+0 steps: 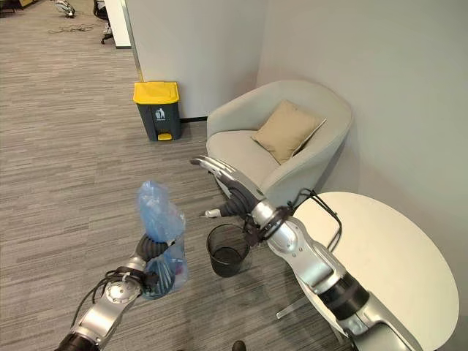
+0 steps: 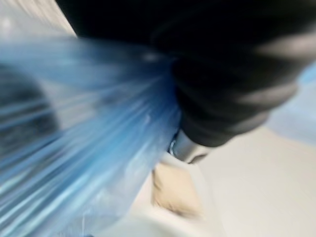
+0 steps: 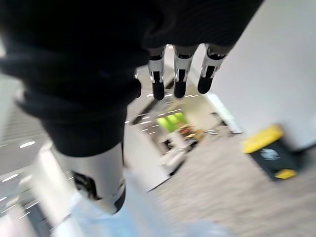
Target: Gather garbage on tea table into small bin, then transfer packed bag to large trash can.
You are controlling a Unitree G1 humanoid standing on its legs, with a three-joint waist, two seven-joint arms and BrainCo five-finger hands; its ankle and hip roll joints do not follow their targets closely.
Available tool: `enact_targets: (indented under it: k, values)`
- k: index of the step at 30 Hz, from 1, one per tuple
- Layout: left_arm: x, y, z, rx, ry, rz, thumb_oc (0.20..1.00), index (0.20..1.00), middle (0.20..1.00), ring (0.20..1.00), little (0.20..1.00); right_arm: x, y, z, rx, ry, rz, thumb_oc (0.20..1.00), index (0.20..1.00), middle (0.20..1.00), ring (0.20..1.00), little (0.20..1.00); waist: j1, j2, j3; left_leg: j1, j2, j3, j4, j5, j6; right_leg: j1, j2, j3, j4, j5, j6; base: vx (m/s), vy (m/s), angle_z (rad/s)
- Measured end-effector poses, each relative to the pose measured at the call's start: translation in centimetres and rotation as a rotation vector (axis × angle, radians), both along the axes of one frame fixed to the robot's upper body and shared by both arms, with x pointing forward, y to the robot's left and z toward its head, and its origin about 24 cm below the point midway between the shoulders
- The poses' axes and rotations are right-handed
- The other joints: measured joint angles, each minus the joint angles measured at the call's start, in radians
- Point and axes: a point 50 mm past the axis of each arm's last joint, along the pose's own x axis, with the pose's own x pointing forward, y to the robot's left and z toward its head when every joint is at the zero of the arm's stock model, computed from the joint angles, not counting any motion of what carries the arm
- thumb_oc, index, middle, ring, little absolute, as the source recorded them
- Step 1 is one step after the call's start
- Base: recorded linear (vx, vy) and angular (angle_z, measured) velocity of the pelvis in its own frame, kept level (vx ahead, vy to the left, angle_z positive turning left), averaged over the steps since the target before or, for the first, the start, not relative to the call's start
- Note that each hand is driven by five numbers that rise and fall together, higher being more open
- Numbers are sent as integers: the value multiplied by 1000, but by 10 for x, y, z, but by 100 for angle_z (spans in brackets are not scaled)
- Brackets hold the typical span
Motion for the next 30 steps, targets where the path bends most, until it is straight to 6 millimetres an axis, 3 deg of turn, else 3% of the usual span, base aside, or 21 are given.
enact_targets:
  k: [2,3,7,11,12,19,21,23,24,25,26,27,29,30]
  values:
    - [-4,6,-3,-5,15,16,200,200,200,200,200,-5,-19,-19,19,73,-82,1000,1000,1000,1000,1000,0,2,0,2,0,-2,0,0,2,3,0,-3,1,-4,1,-6,-9,5]
    - [-10,16,-7,-11,36,58,200,200,200,200,200,-8,-42,-44,49,182,-199,1000,1000,1000,1000,1000,2,1,-2,6,1,-3,1,-3,3,9,0,-5,0,-6,1,-13,-6,3]
    - [-22,33,-15,-21,87,105,200,200,200,200,200,-26,-86,-99,67,441,-412,1000,1000,1000,1000,1000,1,17,9,5,0,-3,-1,-6,1,8,-1,-6,-3,-8,3,0,0,0]
    - [-56,71,-40,-16,225,250,200,200,200,200,200,-77,-139,-165,82,745,-687,1000,1000,1000,1000,1000,-2,36,17,4,3,-6,-1,-8,1,10,2,-11,-3,-12,1,0,0,0]
    - [-64,76,-46,-24,259,282,200,200,200,200,200,-87,-146,-171,71,786,-727,1000,1000,1000,1000,1000,-2,39,22,6,4,-6,-1,-9,2,10,2,-12,-3,-12,1,-26,-36,0]
    - [-93,80,-70,-101,381,377,200,200,200,200,200,-93,-145,-185,97,844,-754,1000,1000,1000,1000,1000,8,52,54,-22,5,-36,20,-1,-4,8,2,-37,3,-21,-11,-95,-28,14]
    - [-81,79,-66,-111,350,372,200,200,200,200,200,-83,-145,-183,127,825,-767,1000,1000,1000,1000,1000,8,34,83,-85,3,-62,71,-8,-14,-20,-1,-63,3,-22,-14,-138,-12,45]
    - [-79,77,-66,-132,343,376,200,200,200,200,200,-67,-142,-175,157,780,-762,1000,1000,1000,1000,1000,41,48,140,-131,2,-86,118,4,-17,-29,8,-83,14,-20,-12,-180,23,52]
    - [-66,73,-62,-147,307,363,200,200,200,200,200,-66,-145,-175,159,772,-784,1000,1000,1000,1000,1000,42,53,167,-189,0,-108,152,8,-38,-47,-2,-127,24,-23,-17,-71,78,101]
    - [-56,71,-57,-143,285,344,200,200,200,200,200,-68,-145,-178,167,785,-798,1000,1000,1000,1000,1000,45,38,183,-208,8,-75,151,-34,-48,-54,-24,-187,19,-3,-41,-2,114,125]
    - [-47,70,-54,-145,267,338,200,200,200,200,200,-68,-143,-182,181,798,-809,1000,1000,1000,1000,1000,49,12,208,-220,18,3,192,-50,-41,-55,-48,-219,10,14,-65,27,74,119]
    - [-43,67,-54,-144,264,324,200,200,200,200,200,-64,-140,-181,192,795,-806,1000,1000,1000,1000,1000,48,-2,219,-224,46,104,242,-66,-33,-59,-66,-238,6,0,-56,86,120,88]
    - [-51,65,-60,-148,294,329,200,200,200,200,200,-51,-135,-175,222,757,-803,1000,1000,1000,1000,1000,47,3,228,-131,64,104,169,-83,-45,-69,-72,-233,45,-15,-30,109,184,44]
    - [-47,65,-58,-149,283,324,200,200,200,200,200,-50,-134,-176,223,757,-808,1000,1000,1000,1000,1000,48,-7,233,-132,50,101,163,-83,-42,-70,-87,-231,54,-18,-14,101,234,29]
